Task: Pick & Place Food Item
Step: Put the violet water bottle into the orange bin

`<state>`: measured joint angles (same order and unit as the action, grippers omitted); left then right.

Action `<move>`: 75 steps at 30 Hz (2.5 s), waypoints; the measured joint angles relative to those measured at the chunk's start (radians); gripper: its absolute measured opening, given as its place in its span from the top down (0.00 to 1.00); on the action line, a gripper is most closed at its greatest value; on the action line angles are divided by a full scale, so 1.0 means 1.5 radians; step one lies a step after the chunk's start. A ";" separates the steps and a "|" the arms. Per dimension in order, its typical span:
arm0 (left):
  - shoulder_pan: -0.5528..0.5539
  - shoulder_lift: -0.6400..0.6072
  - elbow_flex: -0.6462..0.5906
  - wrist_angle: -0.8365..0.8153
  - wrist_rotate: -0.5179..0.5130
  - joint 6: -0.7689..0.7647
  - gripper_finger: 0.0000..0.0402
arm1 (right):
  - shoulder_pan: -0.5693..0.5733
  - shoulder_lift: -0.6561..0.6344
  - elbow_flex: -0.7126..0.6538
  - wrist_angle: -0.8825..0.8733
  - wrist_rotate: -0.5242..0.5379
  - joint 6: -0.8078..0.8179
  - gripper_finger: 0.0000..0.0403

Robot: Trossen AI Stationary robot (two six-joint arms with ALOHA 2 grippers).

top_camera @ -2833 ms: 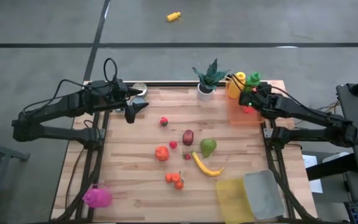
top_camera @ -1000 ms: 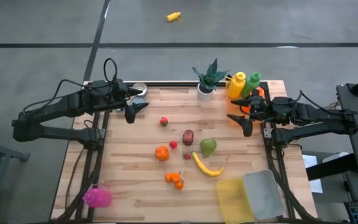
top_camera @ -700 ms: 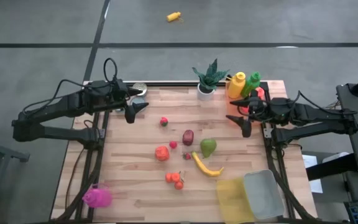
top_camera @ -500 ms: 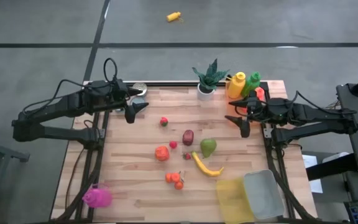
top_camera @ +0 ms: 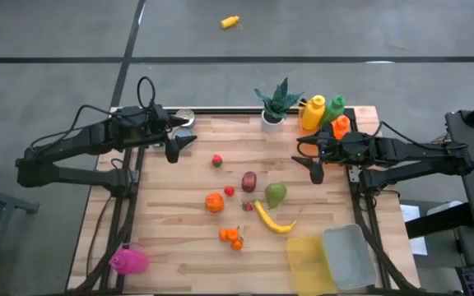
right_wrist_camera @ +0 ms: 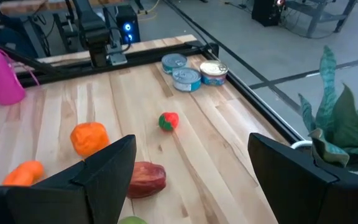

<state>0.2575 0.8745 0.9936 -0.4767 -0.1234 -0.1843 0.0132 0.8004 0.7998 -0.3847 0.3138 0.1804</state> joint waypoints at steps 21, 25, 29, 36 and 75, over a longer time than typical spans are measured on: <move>0.000 0.000 0.000 0.000 0.000 -0.069 0.17 | 0.000 0.138 0.000 0.000 0.000 0.000 0.24; 0.000 0.000 0.000 0.000 0.000 -0.070 0.17 | 0.000 0.170 0.000 -0.001 -0.004 0.001 0.24; 0.000 0.000 0.000 0.000 0.000 -0.070 0.17 | 0.000 0.165 0.000 -0.003 -0.035 -0.003 0.24; 0.000 0.000 0.000 0.000 0.000 -0.070 0.17 | 0.000 0.106 0.000 -0.053 -0.039 -0.005 0.24; -0.010 0.004 0.002 -0.077 0.055 -0.200 0.17 | 0.000 0.076 0.000 -0.054 -0.040 -0.003 0.24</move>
<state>0.2428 0.8799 0.9963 -0.5919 -0.0404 -0.4844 0.0132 0.9138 0.8001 -0.4664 0.2538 0.1757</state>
